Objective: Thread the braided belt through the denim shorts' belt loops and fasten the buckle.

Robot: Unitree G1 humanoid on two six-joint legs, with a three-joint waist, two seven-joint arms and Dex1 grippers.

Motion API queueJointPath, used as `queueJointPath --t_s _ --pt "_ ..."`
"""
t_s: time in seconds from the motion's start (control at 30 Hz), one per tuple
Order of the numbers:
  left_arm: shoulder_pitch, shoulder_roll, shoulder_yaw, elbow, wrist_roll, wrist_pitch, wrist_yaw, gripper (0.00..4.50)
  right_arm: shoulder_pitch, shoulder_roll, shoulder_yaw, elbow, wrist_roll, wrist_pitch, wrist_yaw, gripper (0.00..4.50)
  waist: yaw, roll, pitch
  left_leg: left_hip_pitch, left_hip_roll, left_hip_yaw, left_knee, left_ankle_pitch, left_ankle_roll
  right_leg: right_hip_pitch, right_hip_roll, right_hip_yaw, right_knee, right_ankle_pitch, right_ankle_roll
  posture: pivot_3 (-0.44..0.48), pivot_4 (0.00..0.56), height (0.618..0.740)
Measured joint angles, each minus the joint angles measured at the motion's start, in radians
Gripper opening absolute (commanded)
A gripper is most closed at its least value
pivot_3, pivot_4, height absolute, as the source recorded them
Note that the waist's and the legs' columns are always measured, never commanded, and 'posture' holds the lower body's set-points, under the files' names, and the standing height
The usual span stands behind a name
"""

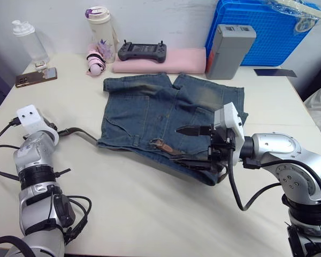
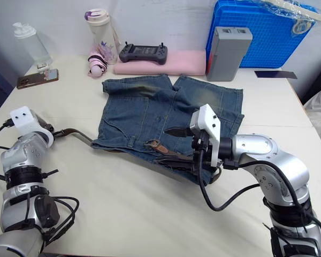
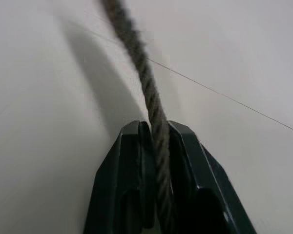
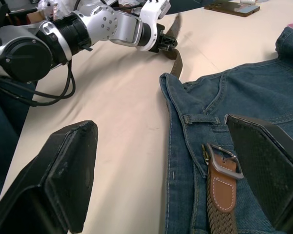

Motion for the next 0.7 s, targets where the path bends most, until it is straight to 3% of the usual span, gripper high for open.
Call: queueJointPath --t_s 0.13,0.33,0.47,0.57,0.7 --pt "0.026 0.021 -0.126 -0.087 0.04 -0.138 -0.117 0.95 -0.002 -0.004 0.006 -0.003 -0.007 -0.002 -0.022 4.5 -0.001 -0.002 0.001 -0.001 0.0 0.0 0.0 0.0 0.0 0.0 0.0 -0.001 -0.001 0.0 0.0 0.0 0.15 0.725" --pt "0.018 0.244 -0.413 -0.283 0.287 -0.531 -0.294 0.95 -0.03 -0.06 0.056 -0.005 -0.058 -0.026 -0.034 4.5 -0.006 -0.004 0.002 -0.001 0.0 0.001 -0.001 0.0 0.0 0.0 0.0 -0.004 -0.002 0.0 0.0 0.0 0.15 0.725" --pt "0.018 0.358 -0.602 -0.346 0.459 -0.877 -0.415 0.95 -0.069 -0.102 0.164 0.022 -0.225 -0.131 -0.037 4.5 -0.007 -0.002 0.003 -0.001 0.0 0.002 -0.001 0.0 0.0 0.0 0.0 -0.003 -0.002 0.0 0.0 0.0 0.15 0.725" --pt "0.058 0.358 -0.697 -0.403 0.491 -1.072 -0.507 0.95 -0.116 -0.098 0.259 0.107 -0.419 -0.278 -0.076 4.5 -0.013 -0.002 0.003 -0.001 0.0 0.002 -0.001 0.0 0.0 -0.001 -0.001 -0.003 -0.002 0.0 0.0 0.0 0.15 0.725" --pt "0.125 0.309 -0.7 -0.415 0.461 -1.056 -0.547 0.95 -0.117 -0.049 0.289 0.142 -0.502 -0.36 -0.094 4.5 -0.022 -0.001 0.004 -0.003 0.001 0.001 0.0 0.0 0.001 -0.002 0.0 -0.006 -0.001 0.0 0.0 0.0 0.15 0.725"
